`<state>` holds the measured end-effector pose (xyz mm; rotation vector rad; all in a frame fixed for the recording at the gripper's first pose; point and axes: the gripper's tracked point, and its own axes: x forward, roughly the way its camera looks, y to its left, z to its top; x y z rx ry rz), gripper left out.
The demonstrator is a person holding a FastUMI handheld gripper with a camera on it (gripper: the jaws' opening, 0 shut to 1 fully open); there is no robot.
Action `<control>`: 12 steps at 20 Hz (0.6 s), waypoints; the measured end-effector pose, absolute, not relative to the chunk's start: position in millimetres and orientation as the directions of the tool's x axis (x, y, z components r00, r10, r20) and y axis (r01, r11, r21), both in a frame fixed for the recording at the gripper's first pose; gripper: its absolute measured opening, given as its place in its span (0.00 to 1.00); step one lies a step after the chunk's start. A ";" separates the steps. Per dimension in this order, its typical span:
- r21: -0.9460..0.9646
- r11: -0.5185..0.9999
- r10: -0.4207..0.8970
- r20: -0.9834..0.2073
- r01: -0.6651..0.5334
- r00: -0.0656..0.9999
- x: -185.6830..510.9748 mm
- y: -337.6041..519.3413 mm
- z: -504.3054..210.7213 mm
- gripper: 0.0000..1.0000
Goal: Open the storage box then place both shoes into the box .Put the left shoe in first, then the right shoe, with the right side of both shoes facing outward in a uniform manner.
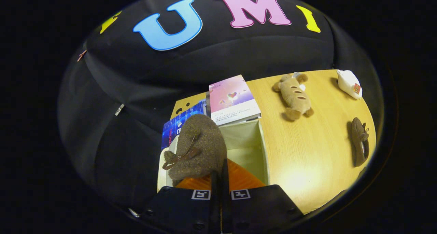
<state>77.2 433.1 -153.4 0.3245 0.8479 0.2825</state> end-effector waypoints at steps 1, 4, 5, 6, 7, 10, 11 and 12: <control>0.389 0.914 0.368 -0.688 -0.111 0.625 77.4 439.8 -157.3 0.07; 0.385 0.916 0.370 -0.705 -0.111 0.605 76.0 455.1 -173.3 0.08; 0.400 0.909 0.386 -0.708 -0.115 0.591 73.8 463.2 -176.4 0.09; 0.406 0.906 0.397 -0.717 -0.120 0.573 72.4 471.1 -182.2 0.17; 0.403 0.906 0.406 -0.734 -0.132 0.545 62.8 472.8 -185.2 0.33; 0.327 0.927 0.373 -0.771 -0.182 0.517 50.2 469.2 -205.6 0.83; 0.317 0.927 0.376 -0.776 -0.203 0.506 46.5 469.9 -204.8 0.99; 0.338 0.914 0.405 -0.772 -0.224 0.489 41.3 474.2 -202.6 0.98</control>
